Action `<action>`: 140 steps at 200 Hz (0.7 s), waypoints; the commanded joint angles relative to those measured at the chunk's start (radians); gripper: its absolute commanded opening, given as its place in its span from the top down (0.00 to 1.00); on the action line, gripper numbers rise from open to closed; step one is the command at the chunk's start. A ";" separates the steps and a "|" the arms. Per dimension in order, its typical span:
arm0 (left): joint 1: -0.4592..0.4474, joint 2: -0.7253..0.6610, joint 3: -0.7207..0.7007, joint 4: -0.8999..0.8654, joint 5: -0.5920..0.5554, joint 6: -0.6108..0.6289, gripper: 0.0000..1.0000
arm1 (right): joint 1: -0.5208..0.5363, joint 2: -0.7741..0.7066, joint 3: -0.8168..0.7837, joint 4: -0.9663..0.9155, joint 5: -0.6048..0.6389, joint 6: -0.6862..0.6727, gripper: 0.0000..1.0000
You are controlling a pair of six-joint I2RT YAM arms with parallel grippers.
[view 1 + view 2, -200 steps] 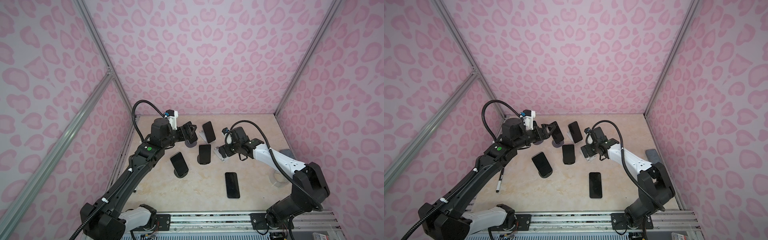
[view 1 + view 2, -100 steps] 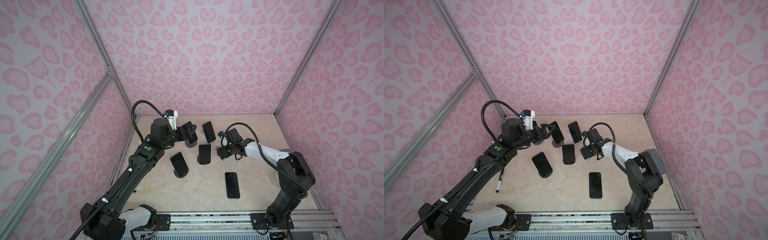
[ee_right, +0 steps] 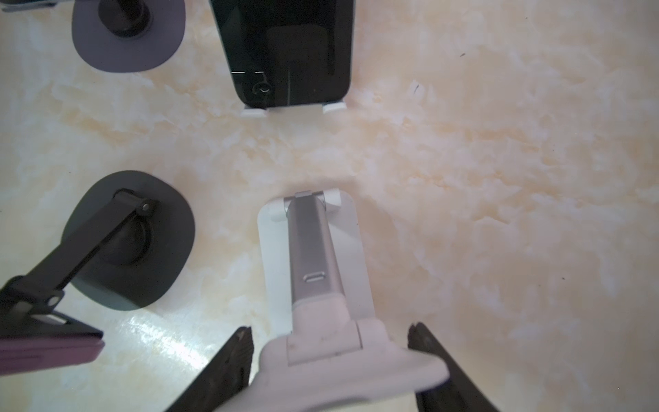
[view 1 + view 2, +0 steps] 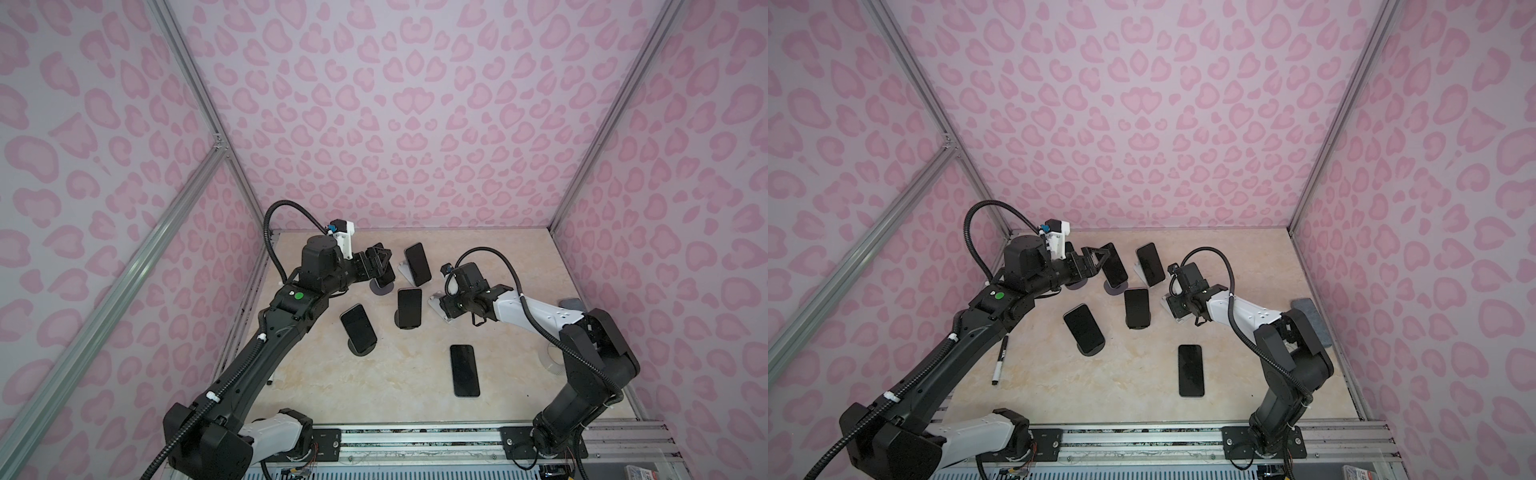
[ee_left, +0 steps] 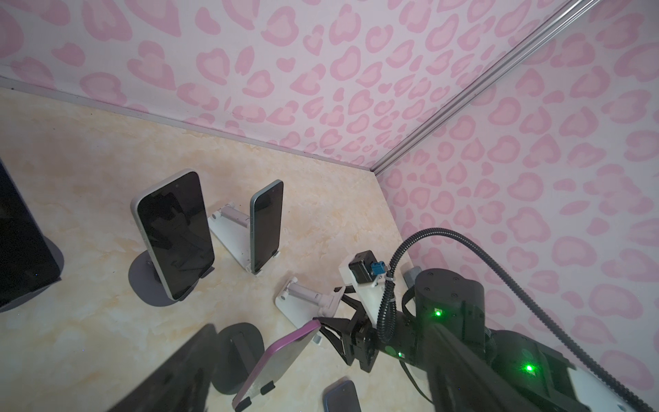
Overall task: Remove the phone from the phone stand
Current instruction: Pick up the phone stand from the center of the table, then place the phone stand at the top-center of the table.
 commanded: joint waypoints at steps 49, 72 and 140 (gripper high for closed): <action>0.007 0.003 0.009 0.023 0.010 -0.010 0.07 | 0.001 -0.047 -0.019 0.078 0.168 0.083 0.41; 0.007 0.005 0.009 0.023 0.014 -0.011 0.07 | -0.039 -0.025 0.019 0.072 0.210 0.130 0.41; 0.009 0.013 0.013 0.020 0.025 -0.010 0.07 | -0.133 0.253 0.387 -0.029 0.240 0.264 0.42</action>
